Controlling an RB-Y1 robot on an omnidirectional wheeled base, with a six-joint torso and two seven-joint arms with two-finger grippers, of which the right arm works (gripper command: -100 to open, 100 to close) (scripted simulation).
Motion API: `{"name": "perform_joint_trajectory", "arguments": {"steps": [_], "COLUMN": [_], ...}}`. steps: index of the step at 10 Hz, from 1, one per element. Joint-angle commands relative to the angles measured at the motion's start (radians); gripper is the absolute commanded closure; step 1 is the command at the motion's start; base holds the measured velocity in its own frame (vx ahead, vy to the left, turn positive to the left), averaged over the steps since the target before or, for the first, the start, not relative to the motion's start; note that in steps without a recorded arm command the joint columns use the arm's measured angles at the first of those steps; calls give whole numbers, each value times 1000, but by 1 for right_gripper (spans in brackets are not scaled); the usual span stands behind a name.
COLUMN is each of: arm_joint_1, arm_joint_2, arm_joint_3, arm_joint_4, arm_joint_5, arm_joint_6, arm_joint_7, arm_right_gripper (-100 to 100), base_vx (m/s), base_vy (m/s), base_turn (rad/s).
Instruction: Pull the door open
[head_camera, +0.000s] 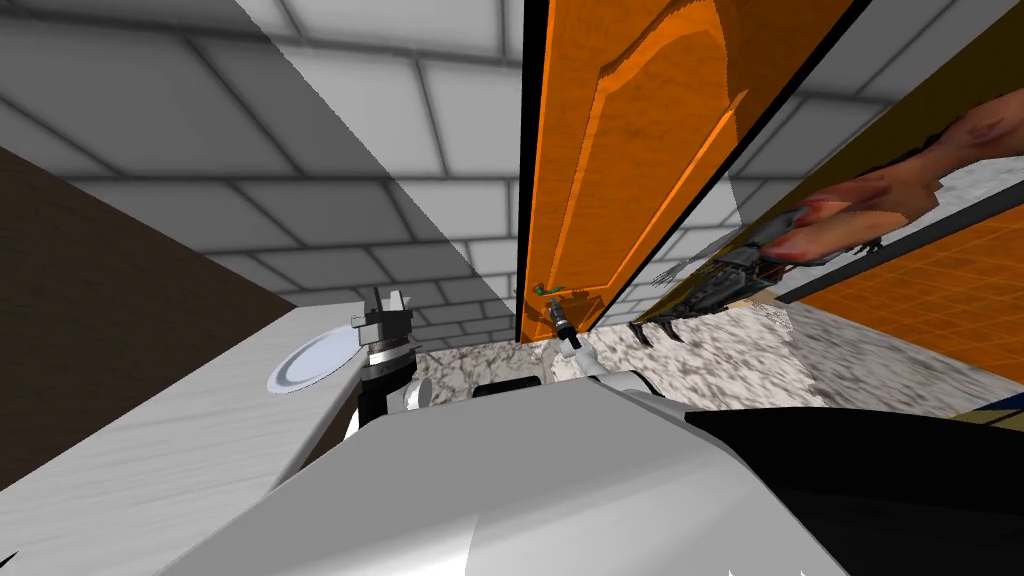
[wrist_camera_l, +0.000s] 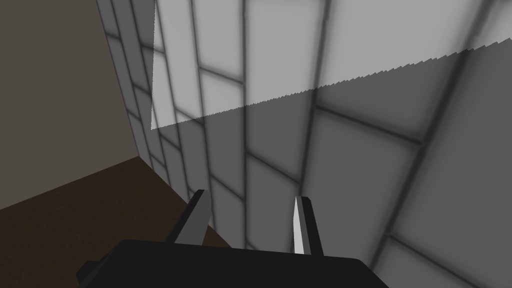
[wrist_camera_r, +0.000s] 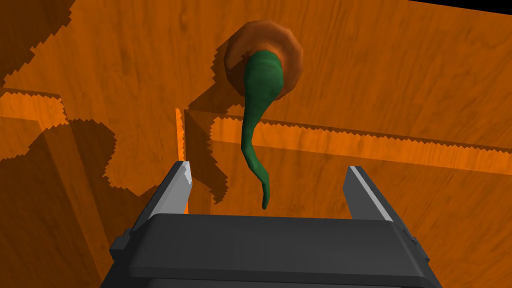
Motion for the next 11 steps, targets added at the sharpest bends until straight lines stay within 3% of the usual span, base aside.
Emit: {"name": "perform_joint_trajectory", "arguments": {"steps": [1, 2, 5, 6, 7, 9, 10, 11], "arm_joint_1": [10, 16, 44, 44, 57, 57, 57, 57], "arm_joint_2": [-34, -46, -106, -106, -134, -134, -134, -134], "arm_joint_3": [-15, -19, -44, -44, -55, -52, -52, -52], "arm_joint_4": [25, 30, 54, 55, 65, 66, 66, 66], "arm_joint_5": [-11, -15, -34, -34, -43, -41, -41, -41], "arm_joint_6": [-23, -29, -60, -60, -74, -71, -71, -71], "arm_joint_7": [-21, -28, -67, -67, -84, -86, -86, -86], "arm_right_gripper": [-100, -100, -100, -100, -100, -100, 100, 100], "base_vx": [147, 180, 177, 96, 143, 81, 0, -15], "base_vy": [79, 75, 57, 31, 31, 6, 0, -1], "base_turn": [185, 154, 184, 47, 134, 46, 0, -4]}}
